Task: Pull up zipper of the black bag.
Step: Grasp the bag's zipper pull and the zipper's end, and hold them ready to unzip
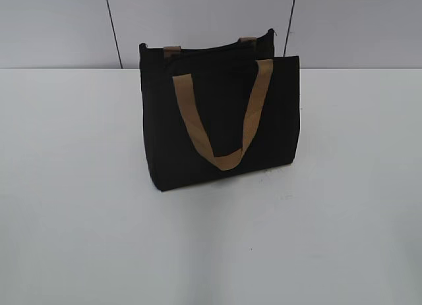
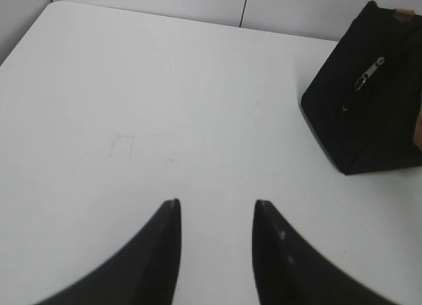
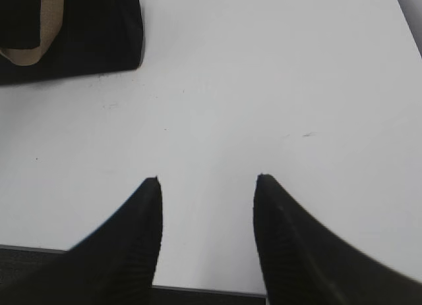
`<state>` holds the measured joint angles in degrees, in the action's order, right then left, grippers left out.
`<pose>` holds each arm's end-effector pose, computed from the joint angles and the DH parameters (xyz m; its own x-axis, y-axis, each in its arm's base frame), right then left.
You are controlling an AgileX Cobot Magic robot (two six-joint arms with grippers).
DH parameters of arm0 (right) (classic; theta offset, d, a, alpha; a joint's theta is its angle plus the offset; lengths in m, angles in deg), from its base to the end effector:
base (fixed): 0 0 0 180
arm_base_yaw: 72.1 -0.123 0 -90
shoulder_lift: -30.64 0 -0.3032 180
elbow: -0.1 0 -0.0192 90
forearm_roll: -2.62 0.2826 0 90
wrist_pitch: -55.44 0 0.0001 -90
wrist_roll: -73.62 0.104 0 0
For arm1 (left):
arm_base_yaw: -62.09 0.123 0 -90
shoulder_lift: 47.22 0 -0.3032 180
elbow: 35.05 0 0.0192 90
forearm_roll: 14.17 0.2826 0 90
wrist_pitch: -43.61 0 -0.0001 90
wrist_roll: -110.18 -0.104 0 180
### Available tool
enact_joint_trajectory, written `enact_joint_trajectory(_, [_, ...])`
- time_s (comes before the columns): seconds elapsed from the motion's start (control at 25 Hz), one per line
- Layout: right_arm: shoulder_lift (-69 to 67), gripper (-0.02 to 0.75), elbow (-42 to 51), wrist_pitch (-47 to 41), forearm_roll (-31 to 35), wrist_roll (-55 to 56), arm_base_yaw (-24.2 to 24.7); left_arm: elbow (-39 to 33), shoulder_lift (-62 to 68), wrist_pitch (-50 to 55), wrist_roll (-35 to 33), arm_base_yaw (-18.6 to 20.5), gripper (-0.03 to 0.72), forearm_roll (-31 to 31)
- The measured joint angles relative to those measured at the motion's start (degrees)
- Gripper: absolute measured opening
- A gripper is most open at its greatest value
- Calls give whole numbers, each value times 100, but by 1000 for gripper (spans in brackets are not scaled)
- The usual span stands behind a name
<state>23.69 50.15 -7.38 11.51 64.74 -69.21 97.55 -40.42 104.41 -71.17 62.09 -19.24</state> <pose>0.0159 0.0135 0.2788 -0.4848 -0.0584 -0.8727 -0.1104 0.9939 -0.0052 0.0109 -0.0080 0.2960 -0.4224 -0.0196 -0.9062 0.0617 0.9968 -0.0503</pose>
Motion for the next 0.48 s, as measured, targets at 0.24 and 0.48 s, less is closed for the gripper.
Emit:
enact_joint_trajectory(0.24, [0,359,0,0,0,0,0,0,0,0,0,0,278,0])
enact_joint_trajectory(0.48, [0,359,0,0,0,0,0,0,0,0,0,0,278,0])
